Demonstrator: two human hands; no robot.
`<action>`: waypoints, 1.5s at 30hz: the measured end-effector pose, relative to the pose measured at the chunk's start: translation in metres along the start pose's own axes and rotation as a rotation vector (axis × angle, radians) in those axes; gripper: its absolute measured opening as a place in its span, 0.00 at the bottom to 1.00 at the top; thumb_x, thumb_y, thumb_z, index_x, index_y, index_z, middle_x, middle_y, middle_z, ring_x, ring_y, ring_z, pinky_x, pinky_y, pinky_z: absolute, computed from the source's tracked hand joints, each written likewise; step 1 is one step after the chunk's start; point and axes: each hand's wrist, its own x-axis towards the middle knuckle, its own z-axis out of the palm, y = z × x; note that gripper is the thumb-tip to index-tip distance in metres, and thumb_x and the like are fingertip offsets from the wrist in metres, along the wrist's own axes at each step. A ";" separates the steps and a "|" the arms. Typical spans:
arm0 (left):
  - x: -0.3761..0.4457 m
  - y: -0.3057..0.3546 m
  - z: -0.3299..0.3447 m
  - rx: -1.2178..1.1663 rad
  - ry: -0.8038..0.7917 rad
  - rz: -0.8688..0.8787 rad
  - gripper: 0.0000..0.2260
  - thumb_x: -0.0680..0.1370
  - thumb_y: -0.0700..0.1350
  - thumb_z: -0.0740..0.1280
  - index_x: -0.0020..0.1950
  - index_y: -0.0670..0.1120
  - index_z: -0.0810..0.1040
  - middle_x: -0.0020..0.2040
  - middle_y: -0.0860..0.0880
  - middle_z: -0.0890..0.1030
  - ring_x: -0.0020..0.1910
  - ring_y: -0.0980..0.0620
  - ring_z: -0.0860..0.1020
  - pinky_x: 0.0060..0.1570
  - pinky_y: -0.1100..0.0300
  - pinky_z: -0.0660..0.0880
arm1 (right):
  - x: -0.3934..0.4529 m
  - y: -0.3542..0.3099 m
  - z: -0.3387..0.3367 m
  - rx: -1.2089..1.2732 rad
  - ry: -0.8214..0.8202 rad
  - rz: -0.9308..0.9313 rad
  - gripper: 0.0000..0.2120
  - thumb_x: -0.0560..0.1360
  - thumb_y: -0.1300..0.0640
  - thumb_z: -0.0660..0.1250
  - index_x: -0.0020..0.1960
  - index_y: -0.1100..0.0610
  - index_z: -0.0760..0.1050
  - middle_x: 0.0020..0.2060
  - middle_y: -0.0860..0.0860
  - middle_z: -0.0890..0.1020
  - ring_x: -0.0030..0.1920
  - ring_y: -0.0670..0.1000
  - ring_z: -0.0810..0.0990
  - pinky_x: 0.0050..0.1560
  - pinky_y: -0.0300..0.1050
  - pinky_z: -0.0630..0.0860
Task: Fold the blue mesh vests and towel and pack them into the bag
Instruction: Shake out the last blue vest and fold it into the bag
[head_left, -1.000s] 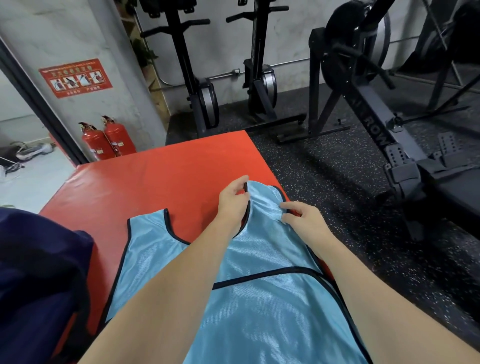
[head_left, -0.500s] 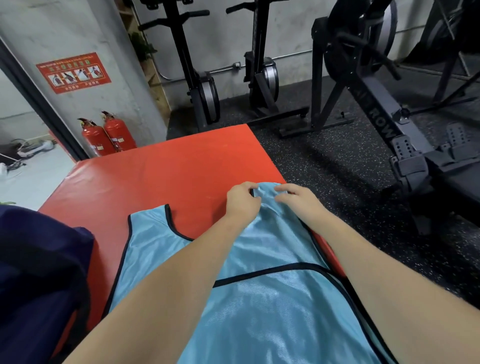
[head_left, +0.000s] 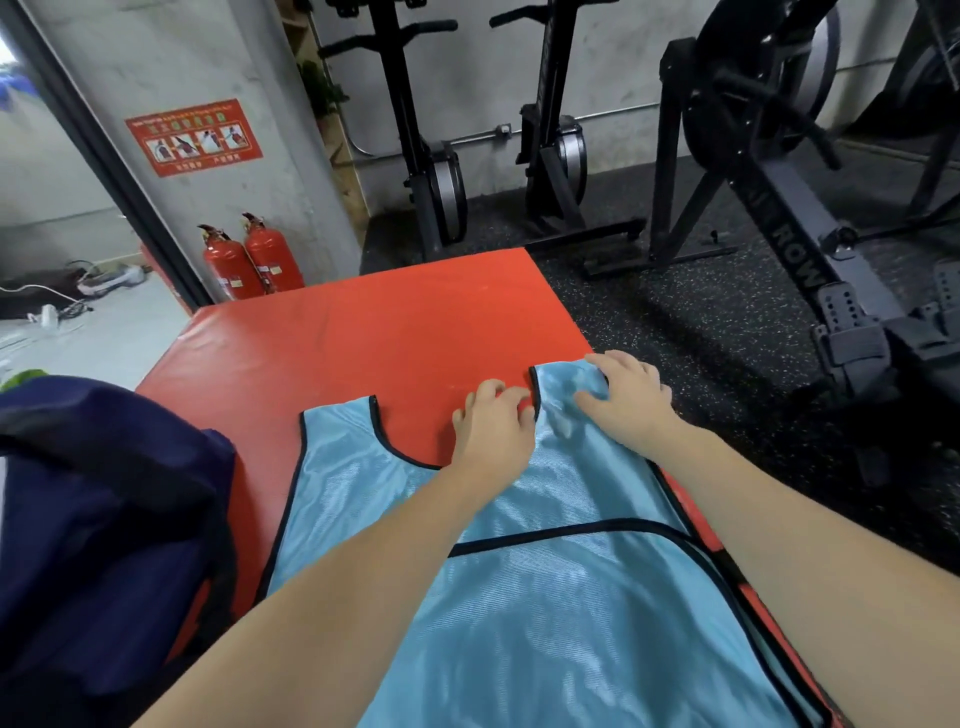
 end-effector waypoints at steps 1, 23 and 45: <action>-0.013 -0.005 -0.009 0.007 -0.011 0.002 0.14 0.82 0.49 0.60 0.67 0.53 0.76 0.69 0.51 0.69 0.67 0.47 0.67 0.66 0.48 0.61 | -0.008 -0.004 0.001 -0.042 0.019 -0.042 0.26 0.79 0.47 0.63 0.75 0.48 0.65 0.76 0.49 0.63 0.74 0.58 0.59 0.71 0.60 0.59; -0.230 -0.155 -0.160 -0.101 -0.067 -0.147 0.20 0.75 0.39 0.70 0.67 0.48 0.78 0.59 0.50 0.82 0.58 0.52 0.78 0.56 0.70 0.66 | -0.188 -0.049 -0.006 -0.360 -0.152 -0.299 0.18 0.80 0.50 0.64 0.69 0.49 0.73 0.68 0.46 0.75 0.70 0.51 0.71 0.71 0.52 0.64; -0.209 -0.141 -0.160 -0.073 -0.066 -0.226 0.02 0.74 0.45 0.72 0.41 0.50 0.81 0.34 0.54 0.79 0.36 0.54 0.76 0.31 0.71 0.67 | -0.177 0.014 -0.046 -0.344 -0.122 0.055 0.07 0.76 0.44 0.68 0.51 0.45 0.78 0.47 0.44 0.80 0.49 0.49 0.74 0.59 0.51 0.66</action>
